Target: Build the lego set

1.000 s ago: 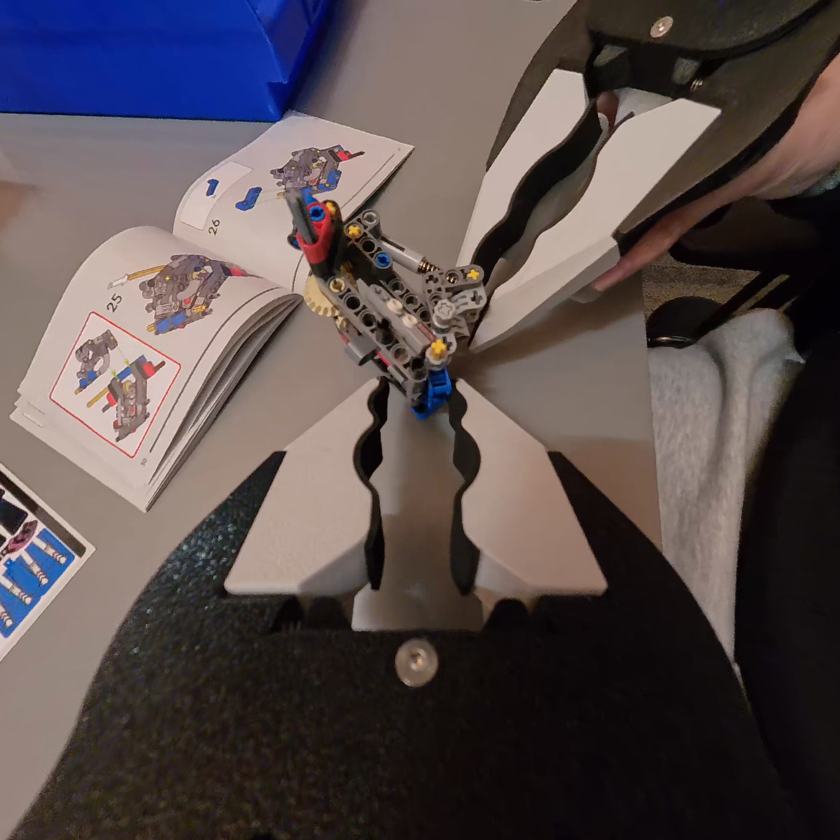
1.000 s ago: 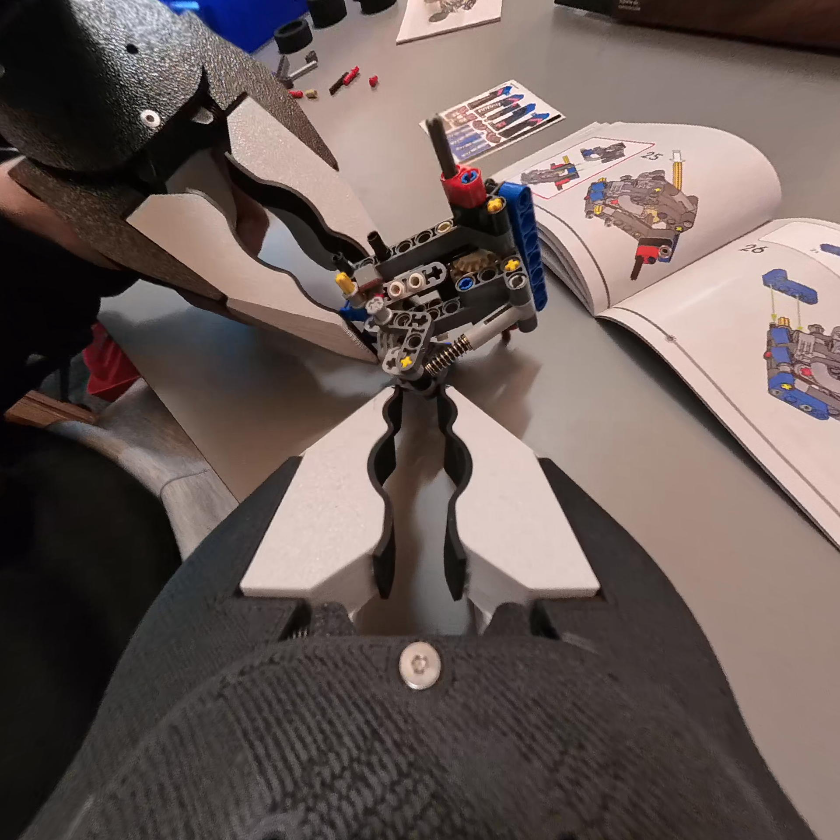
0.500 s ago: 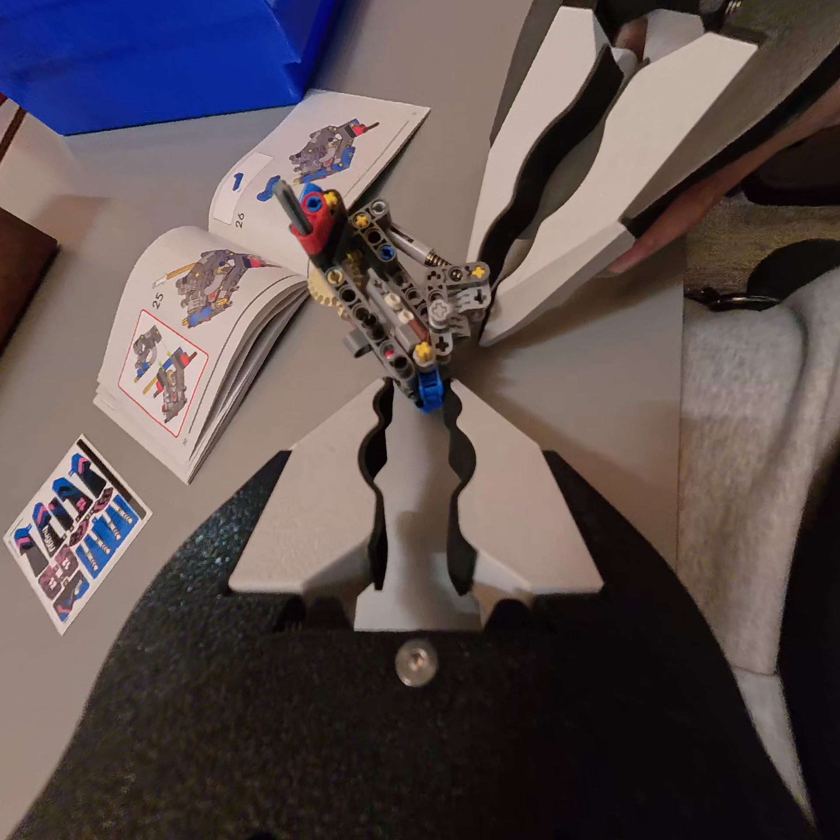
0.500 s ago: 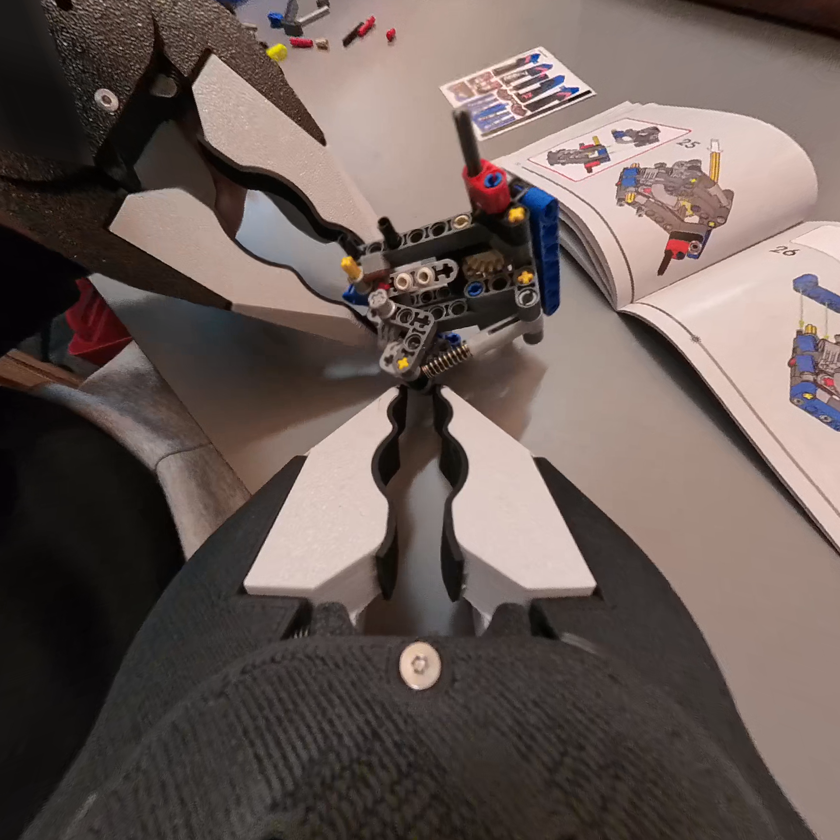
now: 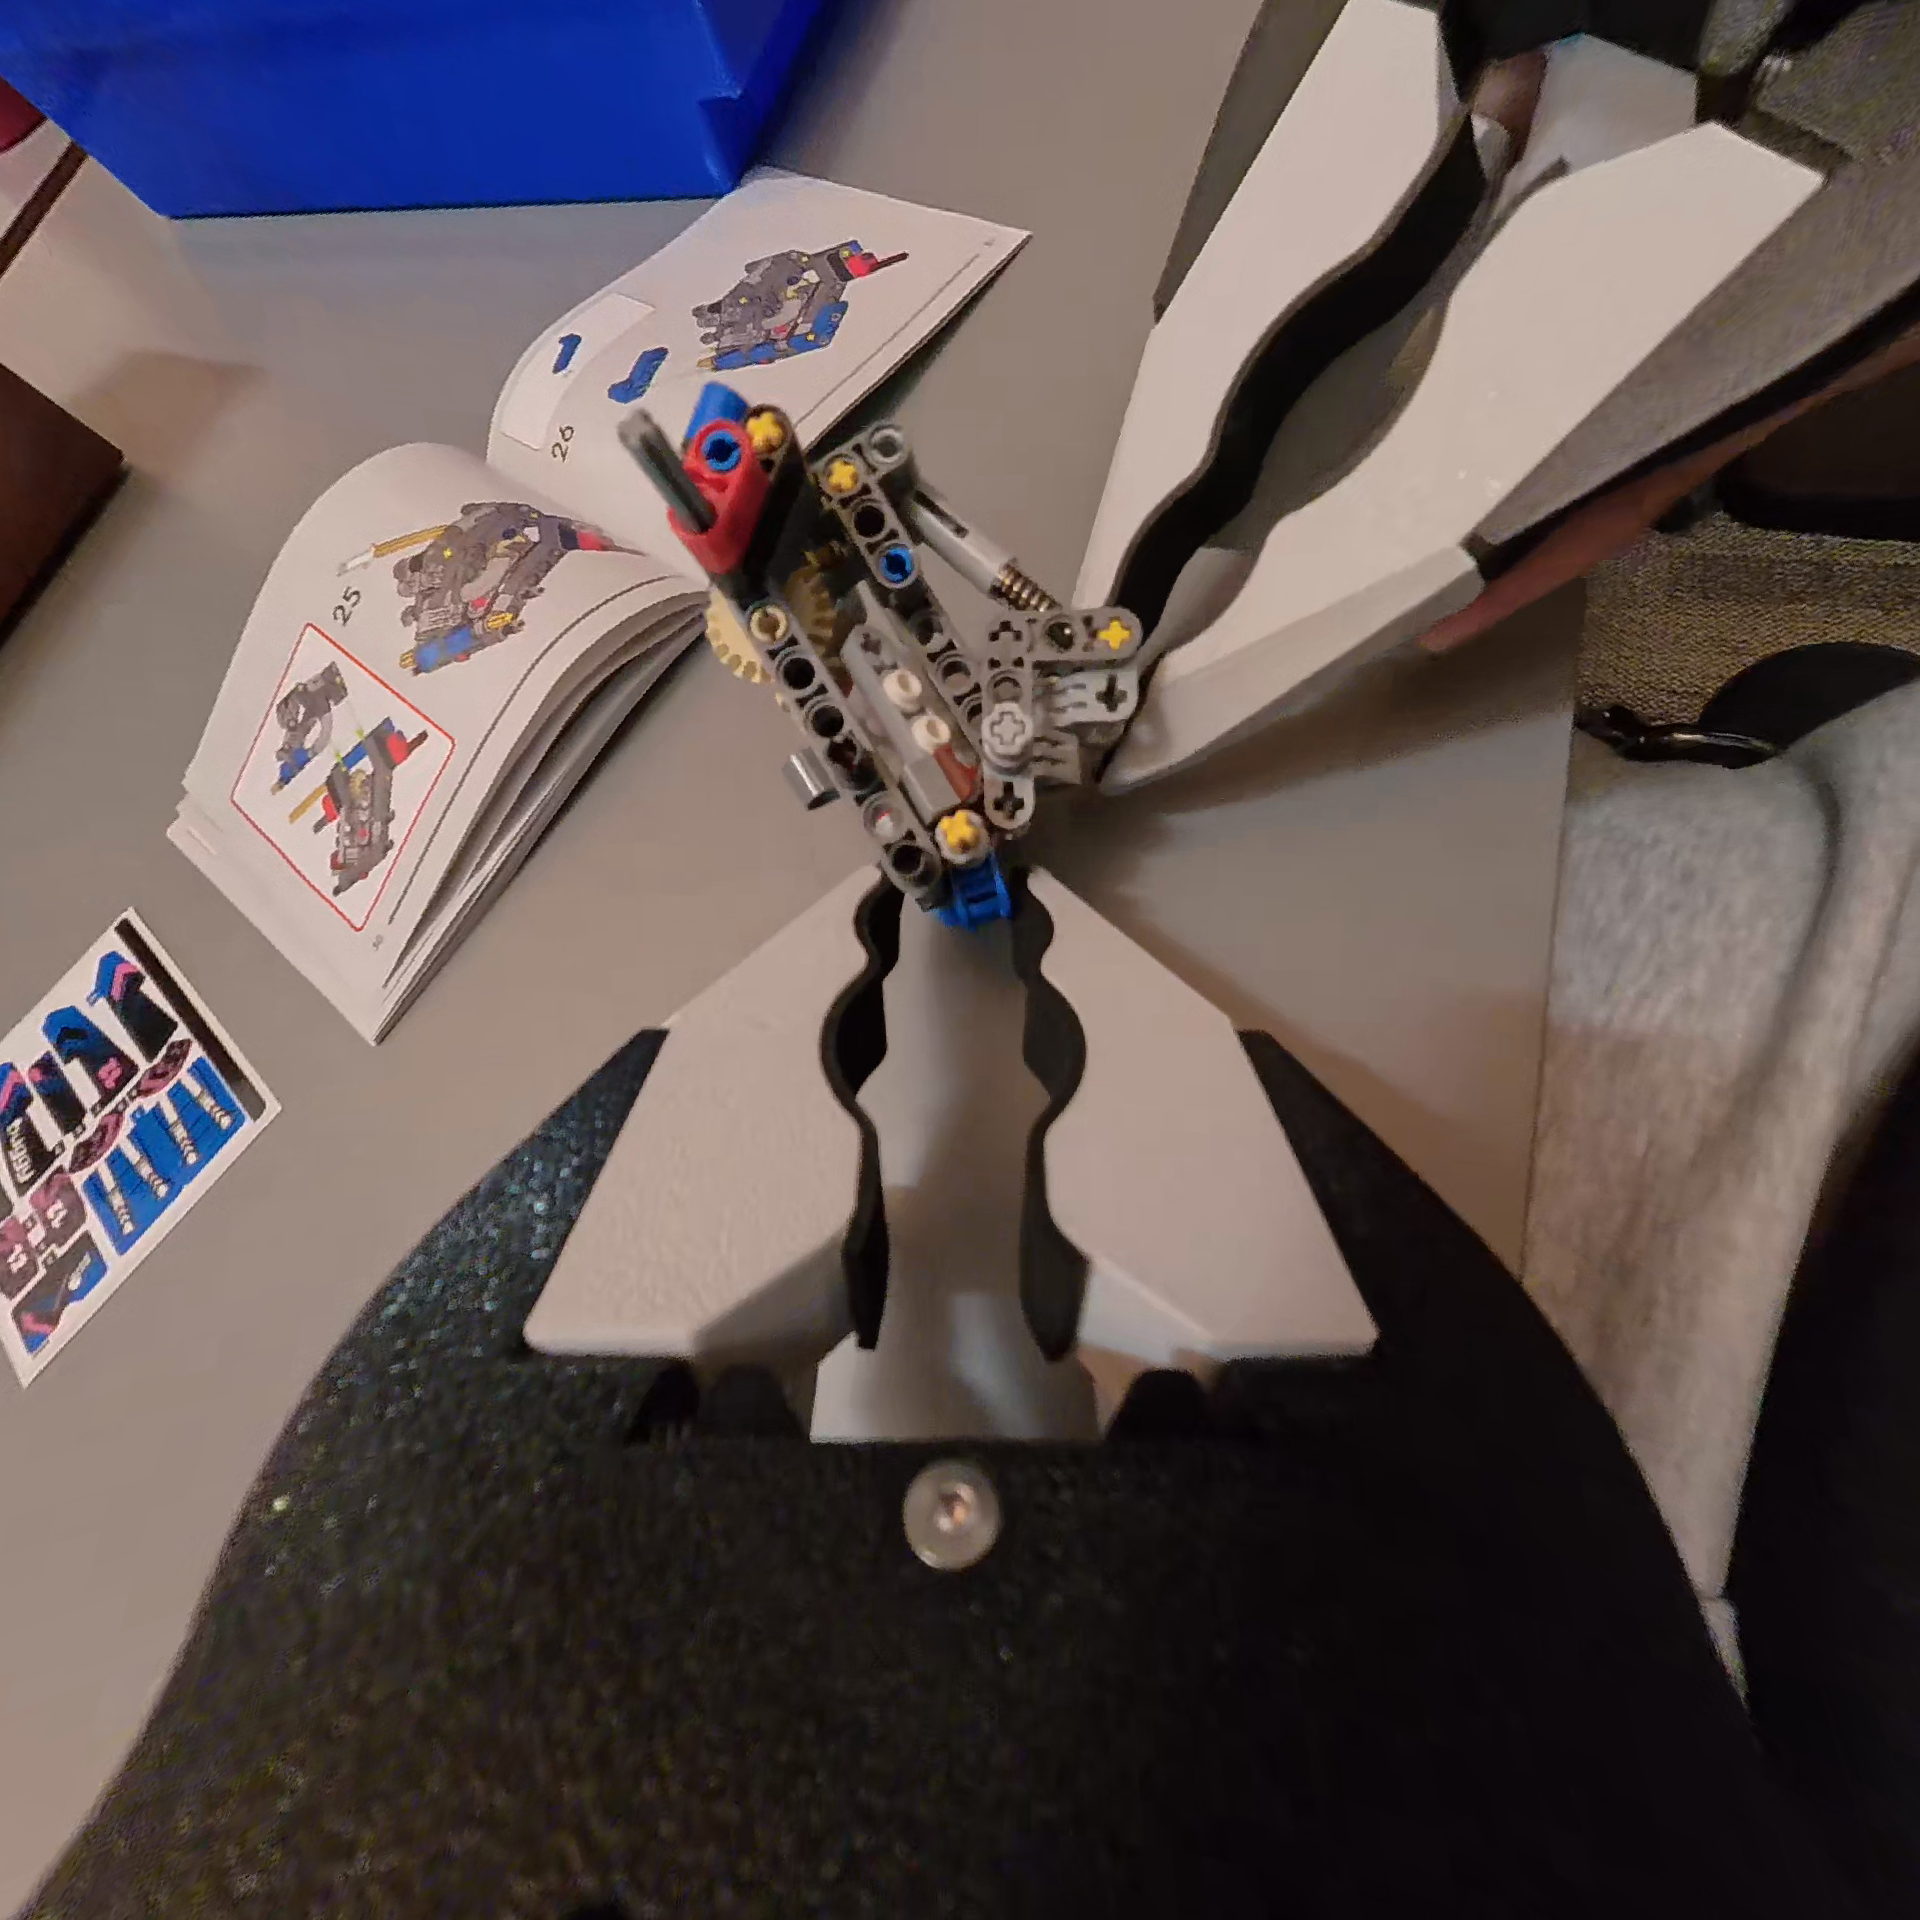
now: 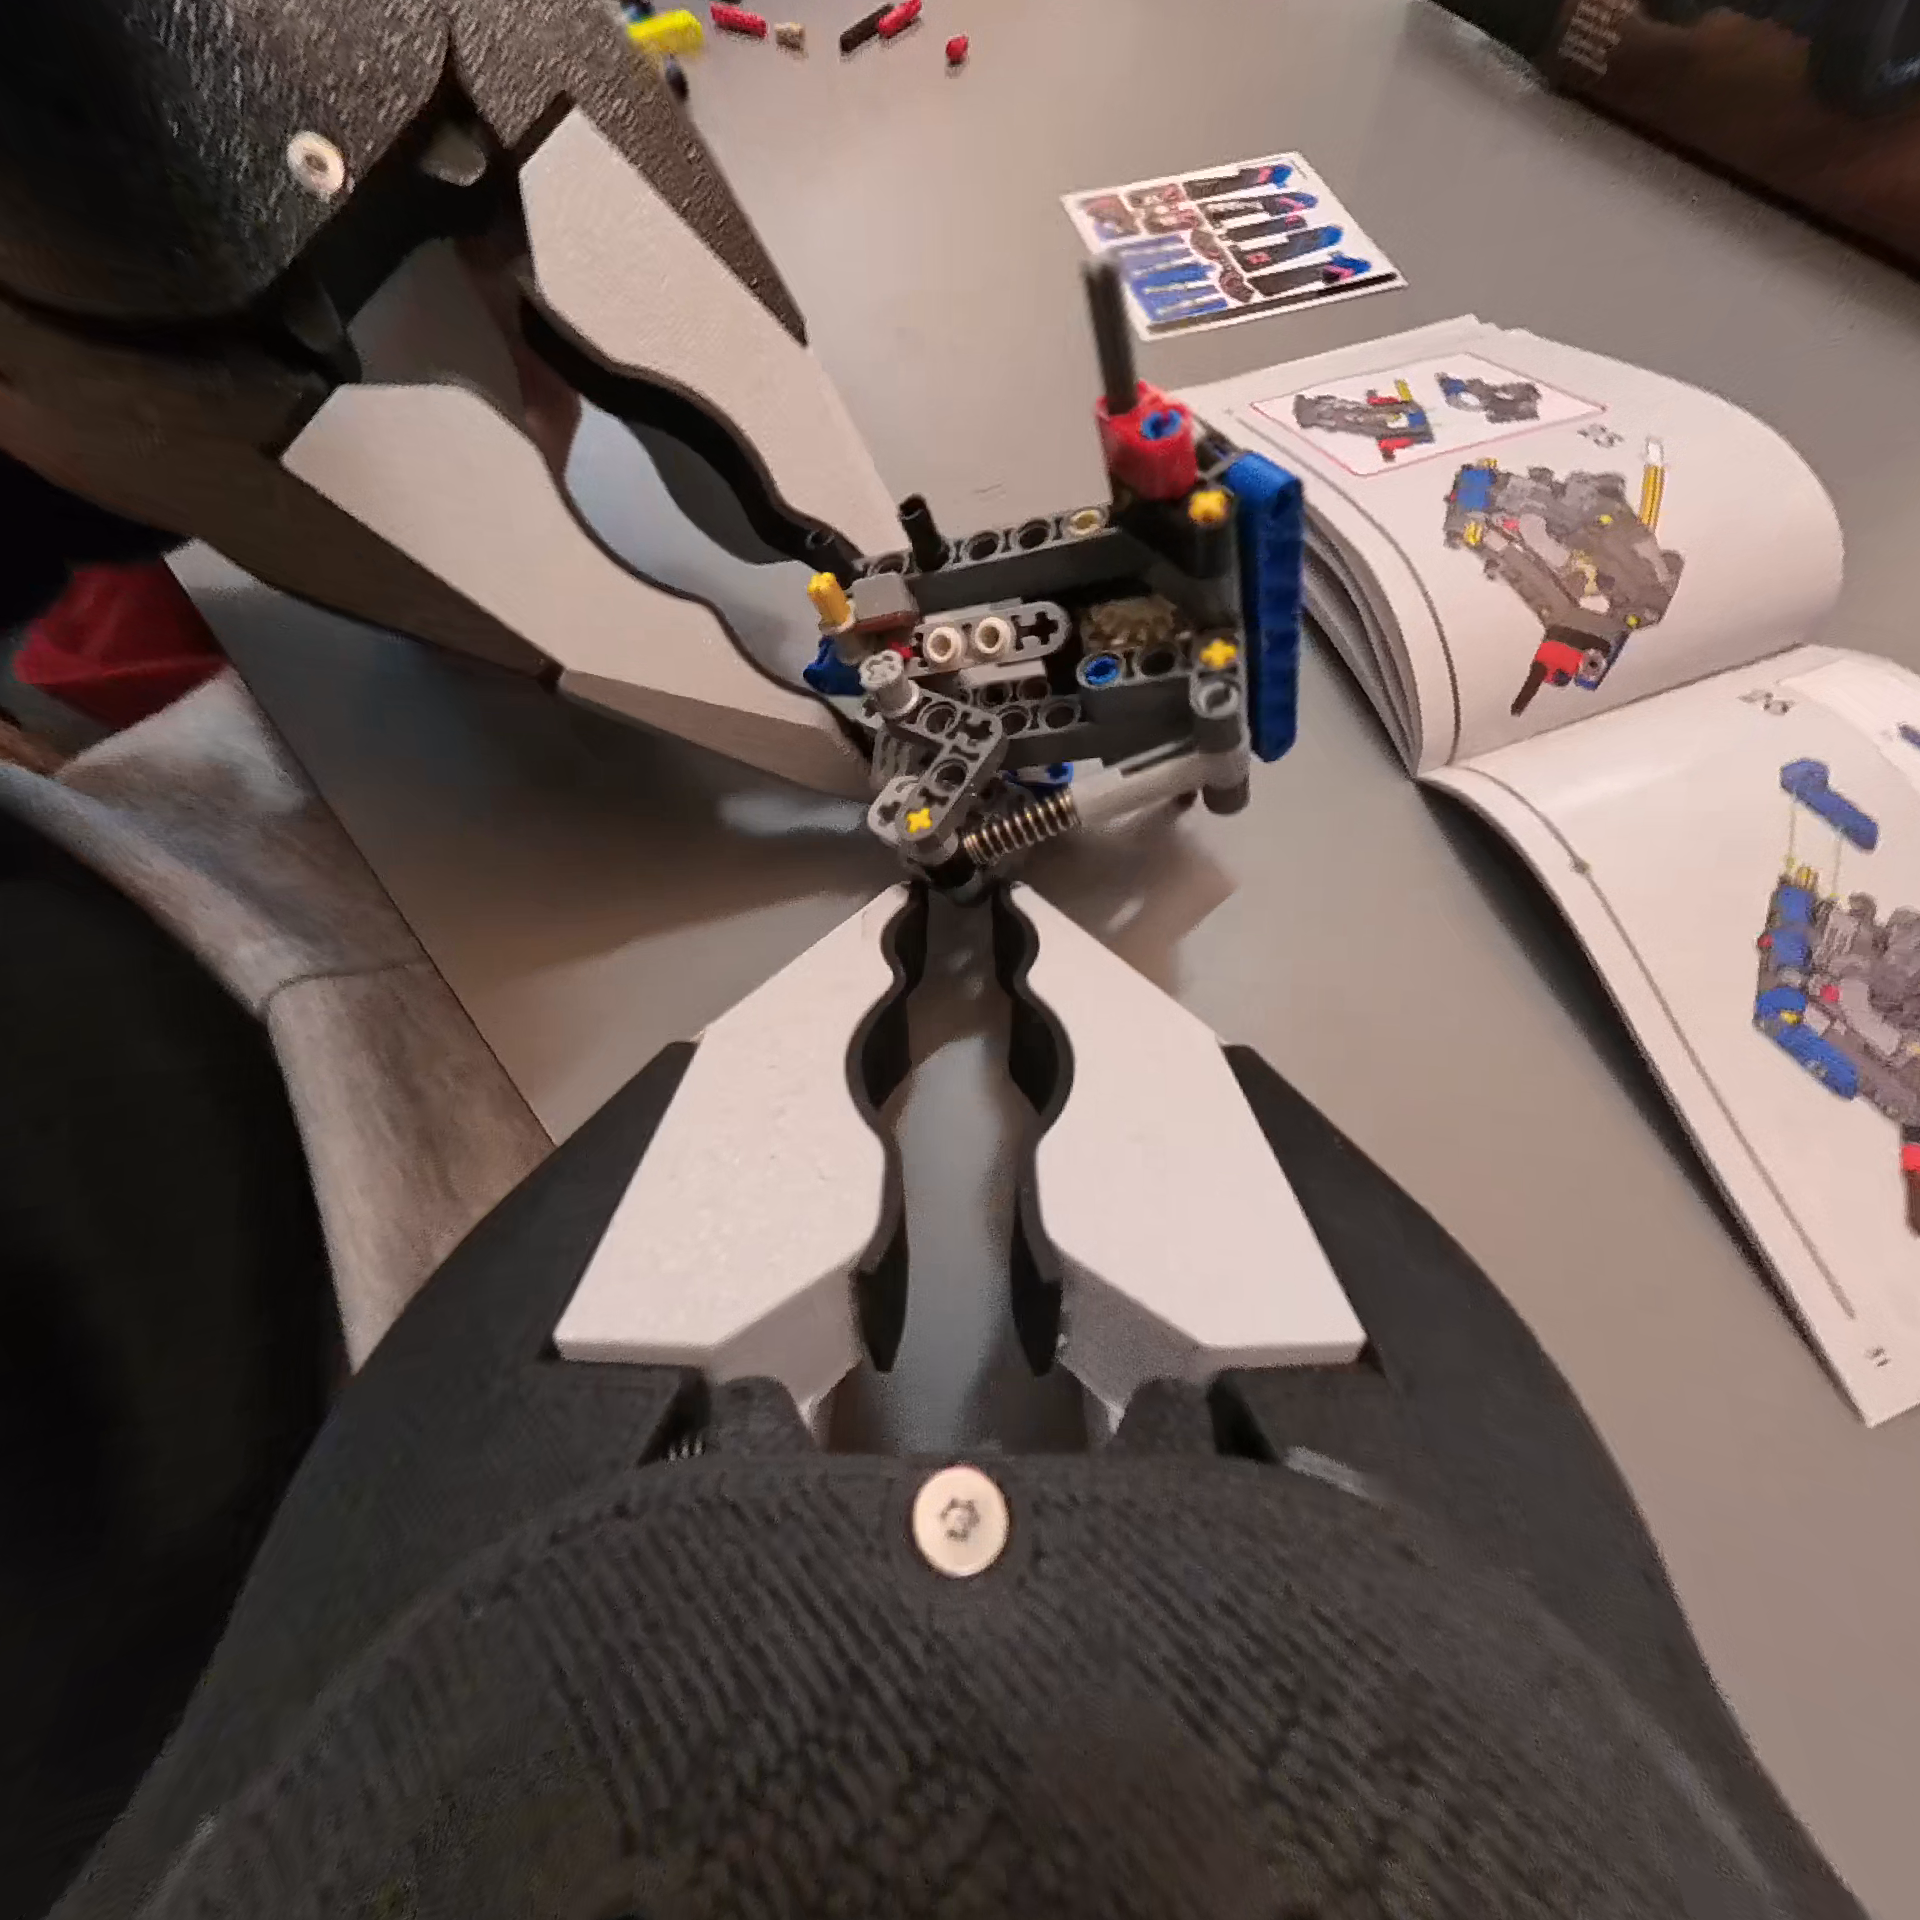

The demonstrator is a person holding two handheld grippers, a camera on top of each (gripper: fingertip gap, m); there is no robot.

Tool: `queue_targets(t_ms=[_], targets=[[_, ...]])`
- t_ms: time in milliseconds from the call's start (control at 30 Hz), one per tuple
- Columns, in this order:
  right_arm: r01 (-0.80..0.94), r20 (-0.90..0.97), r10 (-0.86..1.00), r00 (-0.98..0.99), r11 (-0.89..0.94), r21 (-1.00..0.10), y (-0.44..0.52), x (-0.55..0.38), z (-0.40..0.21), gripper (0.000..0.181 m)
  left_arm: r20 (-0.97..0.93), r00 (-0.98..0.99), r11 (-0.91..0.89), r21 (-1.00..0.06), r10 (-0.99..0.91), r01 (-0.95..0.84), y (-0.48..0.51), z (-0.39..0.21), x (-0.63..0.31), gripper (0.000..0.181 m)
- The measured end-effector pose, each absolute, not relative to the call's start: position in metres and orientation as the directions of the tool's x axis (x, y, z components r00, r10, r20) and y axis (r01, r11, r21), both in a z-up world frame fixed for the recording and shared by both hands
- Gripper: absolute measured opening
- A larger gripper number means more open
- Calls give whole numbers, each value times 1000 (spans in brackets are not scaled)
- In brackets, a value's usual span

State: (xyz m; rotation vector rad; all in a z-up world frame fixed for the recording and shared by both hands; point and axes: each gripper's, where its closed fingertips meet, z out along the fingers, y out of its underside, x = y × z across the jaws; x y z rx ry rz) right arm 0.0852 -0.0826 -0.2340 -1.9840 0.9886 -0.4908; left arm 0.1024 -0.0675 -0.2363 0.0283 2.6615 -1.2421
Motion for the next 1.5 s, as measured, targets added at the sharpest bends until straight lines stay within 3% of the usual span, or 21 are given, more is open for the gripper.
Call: queue_targets(t_ms=[33,300,633,900,967,1100,1200,1267,1367,1500], targets=[[-445,6,-786,618,-356,-822,-82,86,-235,11,-188,-979,646,-757,-77,94,-67,-237,103,17],[-327,184,-746,640,-481,-814,-79,96,-222,5,-94,-990,639,-769,-107,4,-62,-241,107,18],[-215,219,-653,725,-517,-829,-48,125,-204,0,141,-977,640,-738,-162,-213,-35,-247,118,28],[-135,267,-545,795,-588,-798,-36,133,-213,9,75,-971,658,-723,-227,-209,3,-249,135,40],[-94,353,-494,795,-674,-733,-46,133,-215,20,-75,-972,694,-712,-223,-105,16,-247,145,43],[-65,403,-437,804,-739,-670,-62,136,-218,26,-495,-869,688,-631,0,359,4,-227,145,49],[-54,389,-420,820,-733,-678,-60,137,-221,27,-705,-700,612,-504,117,609,-17,-214,141,56],[-81,376,-429,821,-740,-667,-63,135,-228,27,-838,-516,561,-343,180,753,-25,-207,142,60],[-99,319,-429,845,-712,-695,-58,122,-235,31,-911,-294,512,-112,290,852,-31,-214,145,75],[-95,301,-431,851,-689,-719,-56,114,-240,35,-926,-180,469,-4,331,883,-41,-218,147,64]])
